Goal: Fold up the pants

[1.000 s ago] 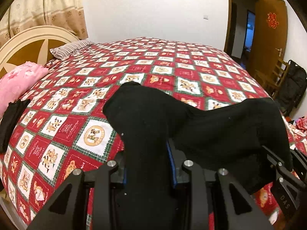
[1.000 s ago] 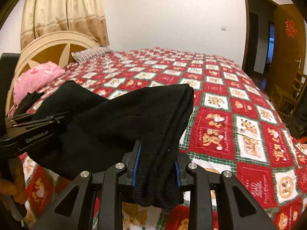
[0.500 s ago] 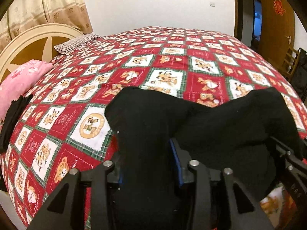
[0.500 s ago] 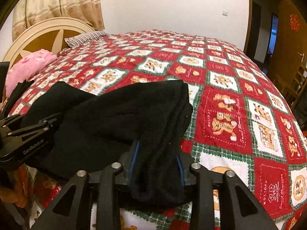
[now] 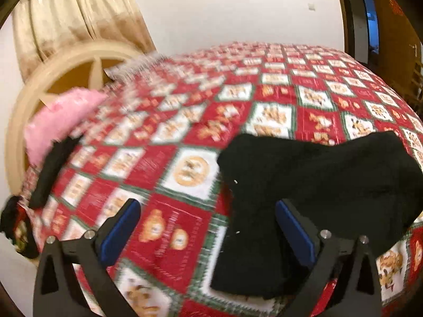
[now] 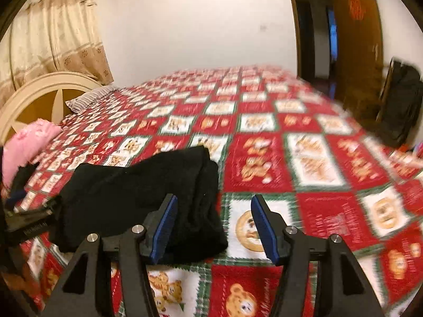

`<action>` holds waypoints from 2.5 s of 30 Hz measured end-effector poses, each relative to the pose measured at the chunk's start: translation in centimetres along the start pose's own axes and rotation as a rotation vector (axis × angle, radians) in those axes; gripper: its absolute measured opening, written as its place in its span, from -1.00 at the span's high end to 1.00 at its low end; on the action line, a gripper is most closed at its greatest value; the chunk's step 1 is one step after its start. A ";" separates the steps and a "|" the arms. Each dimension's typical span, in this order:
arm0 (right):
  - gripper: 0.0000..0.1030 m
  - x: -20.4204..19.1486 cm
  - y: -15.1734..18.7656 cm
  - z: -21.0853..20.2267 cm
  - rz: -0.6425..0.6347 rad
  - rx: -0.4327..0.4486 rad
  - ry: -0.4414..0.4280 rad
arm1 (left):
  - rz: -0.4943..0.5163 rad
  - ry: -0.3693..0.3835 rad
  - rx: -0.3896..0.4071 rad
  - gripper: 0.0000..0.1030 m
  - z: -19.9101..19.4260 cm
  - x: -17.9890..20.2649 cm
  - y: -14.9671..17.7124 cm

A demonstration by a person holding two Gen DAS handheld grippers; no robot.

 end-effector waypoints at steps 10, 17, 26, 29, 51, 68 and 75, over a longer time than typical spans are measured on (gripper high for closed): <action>0.32 -0.9 3.0 2.4 0.015 -0.144 -0.047 | -0.009 0.216 0.031 -1.00 -0.9 5.2 -1.7; 0.32 -0.2 3.8 3.0 0.034 -0.163 -0.028 | 0.051 0.245 -0.079 -1.00 2.0 7.4 1.8; -0.02 0.2 1.9 -2.8 0.132 -0.119 0.051 | 0.024 0.270 -0.103 -1.00 0.2 6.3 1.4; -0.22 -0.5 1.8 -5.1 0.167 -0.110 0.026 | -0.018 0.308 -0.079 -1.00 -1.6 5.5 0.9; -0.43 -2.4 -5.4 -20.0 0.114 0.199 0.082 | -0.022 0.453 0.162 -1.00 -15.3 2.7 -2.9; -0.49 -3.8 -6.6 -24.5 0.065 0.308 0.104 | -0.089 0.501 0.187 -1.00 -18.8 1.1 -3.6; -0.49 -4.0 -6.4 -24.5 0.038 0.320 0.136 | -0.029 0.456 0.230 -1.00 -19.8 1.4 -3.7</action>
Point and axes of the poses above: each gripper's, at about its wrist camera, not at the fingertips, and z roughly the way its jaws point, x to its right, y to its underside, the point moved 4 cm from there along z, roughly the way its jaws point, and after that the axes turned 15 degrees about x, right-handed, at the moved point
